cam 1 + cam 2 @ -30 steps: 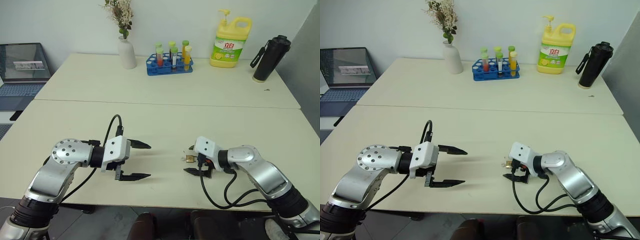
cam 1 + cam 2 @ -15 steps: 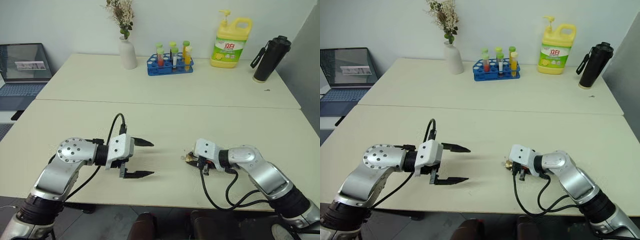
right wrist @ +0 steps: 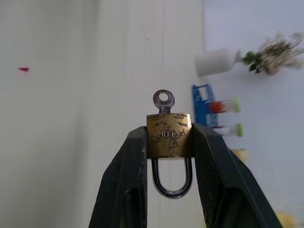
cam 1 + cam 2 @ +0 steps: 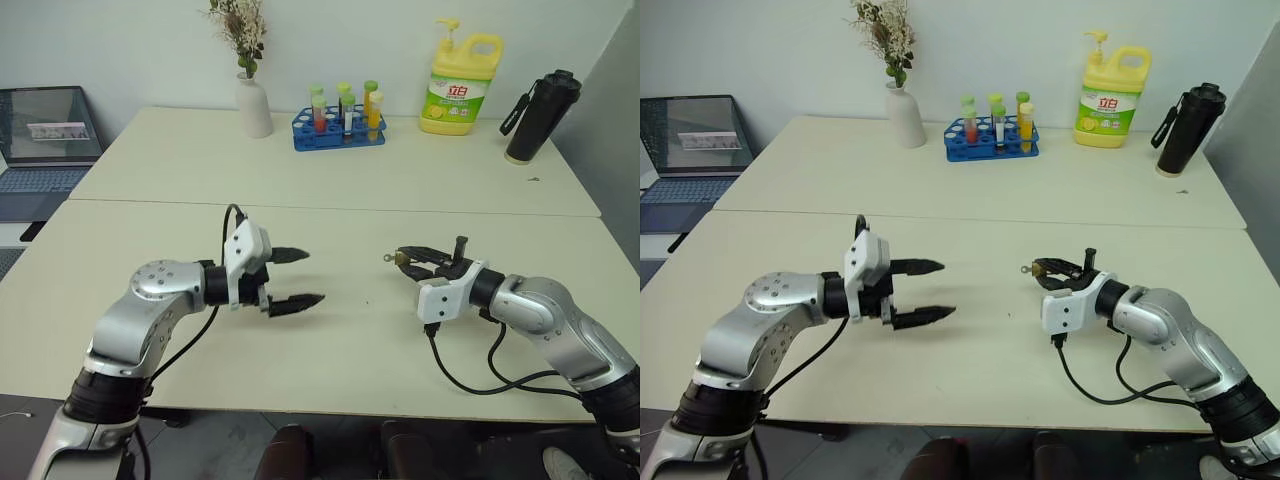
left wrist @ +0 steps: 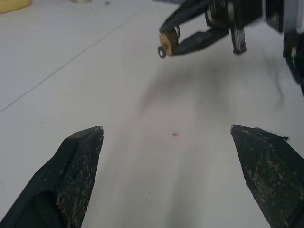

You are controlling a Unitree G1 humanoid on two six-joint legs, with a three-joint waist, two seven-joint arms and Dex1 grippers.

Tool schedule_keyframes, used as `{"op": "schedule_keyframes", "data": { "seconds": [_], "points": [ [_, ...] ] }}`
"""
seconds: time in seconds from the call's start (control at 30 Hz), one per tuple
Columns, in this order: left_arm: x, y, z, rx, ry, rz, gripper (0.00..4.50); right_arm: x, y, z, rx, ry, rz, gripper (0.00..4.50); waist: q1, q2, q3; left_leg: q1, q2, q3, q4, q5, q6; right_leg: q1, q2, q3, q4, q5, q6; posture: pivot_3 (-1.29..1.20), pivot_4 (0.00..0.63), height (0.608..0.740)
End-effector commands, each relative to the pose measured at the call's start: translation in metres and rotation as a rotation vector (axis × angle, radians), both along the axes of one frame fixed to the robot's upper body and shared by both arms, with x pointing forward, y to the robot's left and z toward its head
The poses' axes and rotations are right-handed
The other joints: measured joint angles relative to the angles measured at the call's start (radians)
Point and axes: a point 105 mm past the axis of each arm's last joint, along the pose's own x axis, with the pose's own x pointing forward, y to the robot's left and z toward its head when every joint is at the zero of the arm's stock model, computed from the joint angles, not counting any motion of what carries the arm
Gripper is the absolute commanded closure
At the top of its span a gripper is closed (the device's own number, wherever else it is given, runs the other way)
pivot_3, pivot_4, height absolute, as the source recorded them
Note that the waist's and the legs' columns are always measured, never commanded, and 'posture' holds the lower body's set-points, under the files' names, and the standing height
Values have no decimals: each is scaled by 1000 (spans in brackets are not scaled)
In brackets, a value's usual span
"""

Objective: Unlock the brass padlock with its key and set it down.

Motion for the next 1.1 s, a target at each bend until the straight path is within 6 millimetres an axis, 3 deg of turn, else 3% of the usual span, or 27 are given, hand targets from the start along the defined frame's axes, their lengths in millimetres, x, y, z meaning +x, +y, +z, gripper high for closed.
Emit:
{"op": "schedule_keyframes", "data": {
  "seconds": [0.03,0.17,0.4,1.1],
  "points": [
    [-1,-10,26,-109,39,-33,0,-8,5,34,53,-229,87,3568,-1,0,0,0,0,0,0,0,0,0,0,0,0,0,0,0,150,740],
    [0,-21,38,-145,64,-56,0,-12,9,37,84,-277,124,3568,-6,0,0,1,0,1,0,3,-5,0,0,1,0,0,0,0,150,740],
    [7,-41,32,-109,54,-68,0,-13,19,38,137,-252,150,3568,-3,0,0,1,0,1,0,3,-5,1,0,1,0,0,0,0,150,740],
    [20,-62,38,-145,65,-169,0,-13,20,34,143,-223,154,3568,-3,0,0,1,0,1,0,3,-5,0,0,1,0,0,0,0,150,740]
  ]
}}
